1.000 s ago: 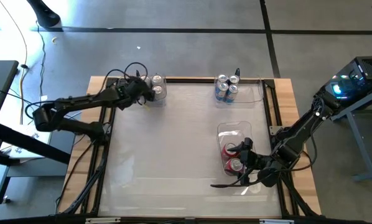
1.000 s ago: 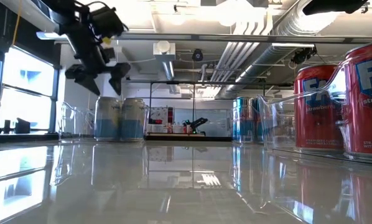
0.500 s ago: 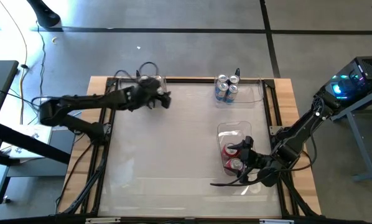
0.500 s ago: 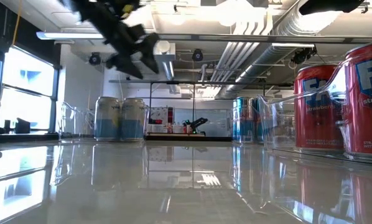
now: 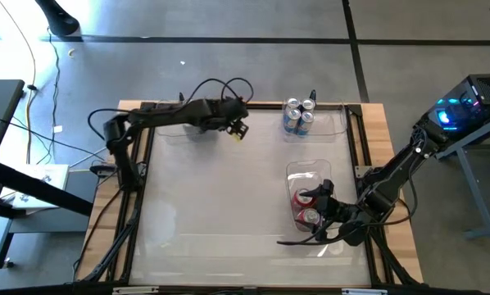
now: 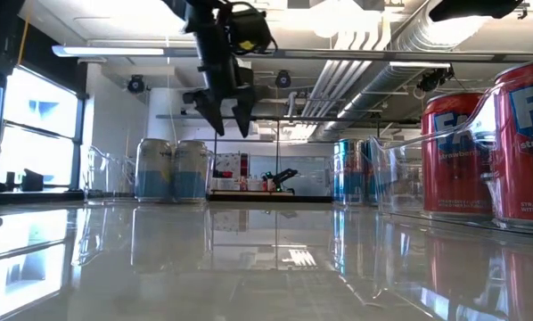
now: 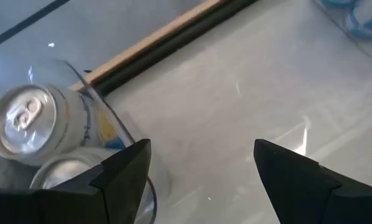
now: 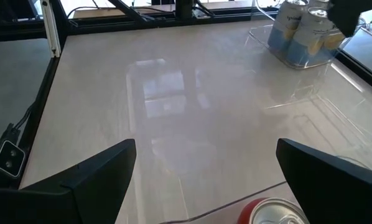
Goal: Sort soda cans
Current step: Move the top left transparent bin to the top center of the table
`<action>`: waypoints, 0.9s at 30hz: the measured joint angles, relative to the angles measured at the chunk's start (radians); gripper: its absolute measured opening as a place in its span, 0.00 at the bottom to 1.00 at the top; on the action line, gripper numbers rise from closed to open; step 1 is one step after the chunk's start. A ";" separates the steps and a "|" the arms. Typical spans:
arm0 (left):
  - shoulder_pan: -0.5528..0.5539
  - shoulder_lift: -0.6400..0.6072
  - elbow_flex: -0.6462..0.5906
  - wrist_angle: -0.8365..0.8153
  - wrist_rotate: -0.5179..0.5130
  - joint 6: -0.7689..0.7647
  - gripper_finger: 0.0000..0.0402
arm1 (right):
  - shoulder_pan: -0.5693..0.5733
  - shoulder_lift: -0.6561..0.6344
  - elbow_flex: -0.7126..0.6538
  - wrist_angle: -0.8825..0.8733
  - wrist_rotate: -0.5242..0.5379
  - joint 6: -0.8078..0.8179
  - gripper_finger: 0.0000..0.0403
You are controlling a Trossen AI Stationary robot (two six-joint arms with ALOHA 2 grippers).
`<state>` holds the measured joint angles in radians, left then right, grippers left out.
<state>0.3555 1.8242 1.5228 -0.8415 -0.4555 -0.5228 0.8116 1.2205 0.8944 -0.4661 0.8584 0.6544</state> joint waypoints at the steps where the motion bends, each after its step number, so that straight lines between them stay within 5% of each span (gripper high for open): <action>1: 0.005 0.008 0.012 -0.003 -0.004 0.000 0.69 | 0.000 0.000 0.000 0.000 -0.001 0.000 0.95; 10: 0.084 0.021 -0.010 -0.031 -0.001 -0.104 0.69 | 0.001 0.000 0.000 -0.002 -0.002 0.019 0.95; 27: 0.116 0.094 -0.011 0.018 0.004 -0.070 0.67 | 0.001 0.001 0.000 -0.007 -0.027 0.027 0.95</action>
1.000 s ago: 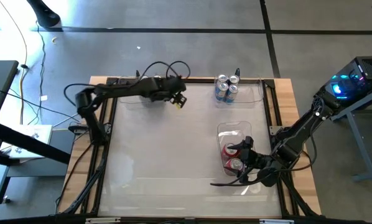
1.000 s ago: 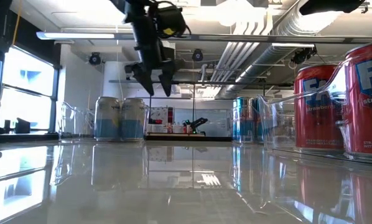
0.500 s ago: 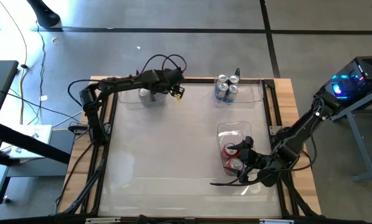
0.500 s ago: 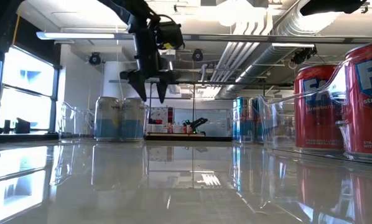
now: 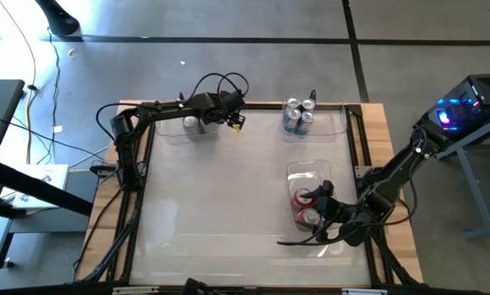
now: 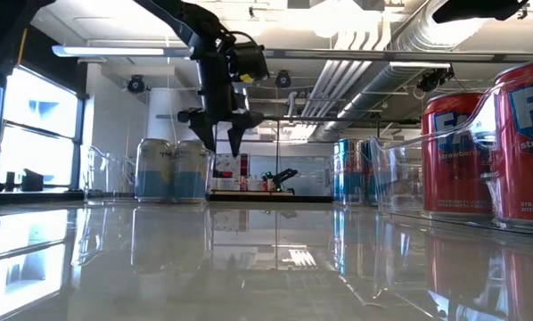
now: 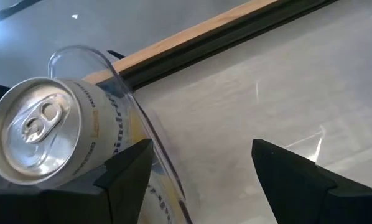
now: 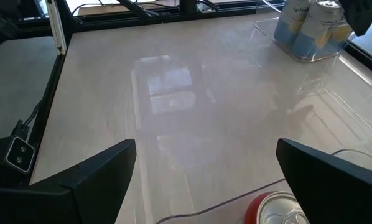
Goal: Sort soda cans
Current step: Move the top left transparent bin to the top center of the table
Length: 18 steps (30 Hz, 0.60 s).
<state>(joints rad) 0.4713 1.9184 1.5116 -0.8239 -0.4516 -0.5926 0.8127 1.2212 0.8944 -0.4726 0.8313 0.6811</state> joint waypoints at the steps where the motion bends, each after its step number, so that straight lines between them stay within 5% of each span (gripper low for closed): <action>1: 0.000 0.004 0.000 0.000 -0.003 0.000 0.66 | 0.000 0.001 0.000 0.000 -0.002 0.000 0.95; 18: -0.009 0.017 -0.005 0.000 -0.111 -0.006 0.51 | 0.000 0.002 0.000 0.000 -0.005 0.003 0.95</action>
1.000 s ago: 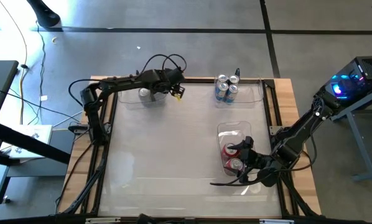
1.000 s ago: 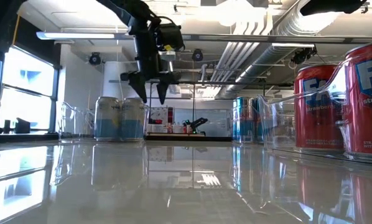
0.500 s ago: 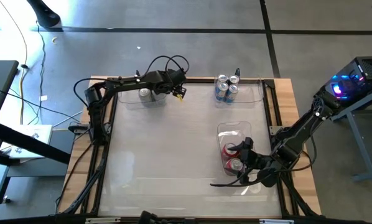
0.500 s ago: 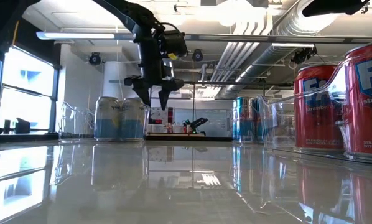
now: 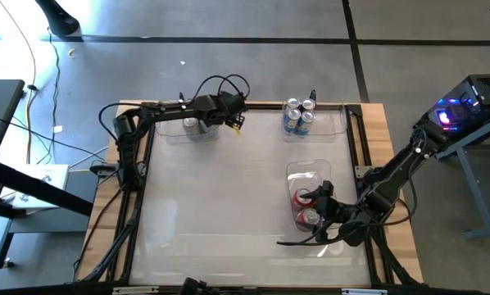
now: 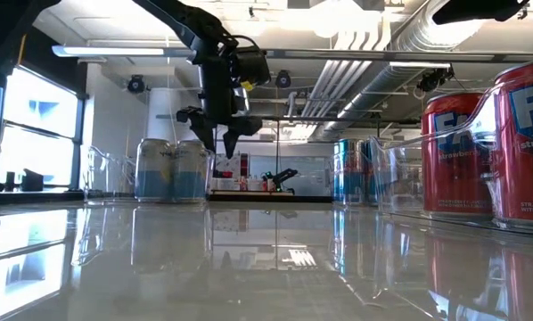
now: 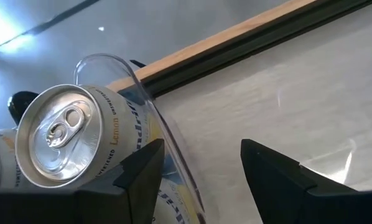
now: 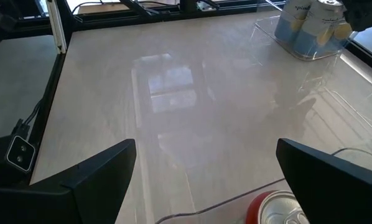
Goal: Sort soda cans
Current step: Move the top left transparent bin to the top center of the table
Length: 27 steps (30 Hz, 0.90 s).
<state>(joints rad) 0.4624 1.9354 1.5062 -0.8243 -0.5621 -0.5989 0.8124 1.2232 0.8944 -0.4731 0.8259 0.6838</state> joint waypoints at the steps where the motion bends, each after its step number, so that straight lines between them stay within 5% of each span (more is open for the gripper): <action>1: -0.004 0.000 0.000 0.002 -0.010 -0.002 0.51 | 0.000 0.000 0.000 0.000 0.000 0.000 0.95; 15: 0.021 0.009 0.002 0.019 0.011 -0.027 0.51 | 0.000 0.000 0.000 0.001 -0.008 0.016 0.95; 27: -0.030 0.055 0.002 -0.010 -0.081 -0.013 0.51 | 0.000 0.000 0.000 0.002 -0.014 0.016 0.95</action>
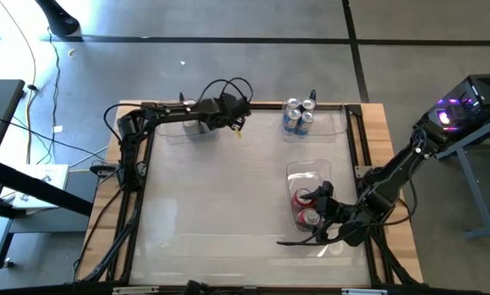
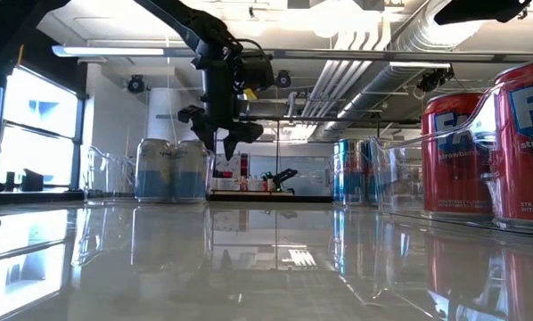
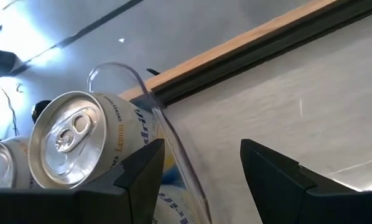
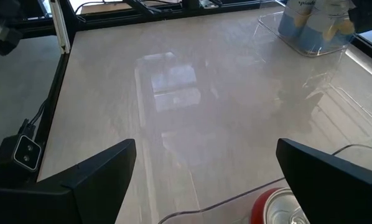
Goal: Sort soda cans
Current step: Move the top left transparent bin to the top center of the table
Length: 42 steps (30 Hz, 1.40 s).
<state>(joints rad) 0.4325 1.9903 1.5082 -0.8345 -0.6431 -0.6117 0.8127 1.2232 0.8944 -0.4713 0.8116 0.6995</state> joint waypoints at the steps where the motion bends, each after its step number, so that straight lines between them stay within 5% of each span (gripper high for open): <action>1: 0.000 0.000 0.000 -0.008 0.007 -0.005 0.51 | 0.000 0.000 0.000 0.000 0.000 0.000 0.95; 24: -0.012 0.012 0.000 -0.036 0.001 -0.015 0.48 | 0.000 0.000 0.000 0.006 0.000 0.000 0.95; 42: -0.033 0.013 0.000 -0.075 -0.053 -0.008 0.09 | 0.000 0.000 0.000 0.006 -0.009 0.000 0.95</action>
<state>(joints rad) 0.3993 2.0029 1.5085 -0.9100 -0.6963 -0.6194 0.8127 1.2236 0.8944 -0.4648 0.8024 0.6996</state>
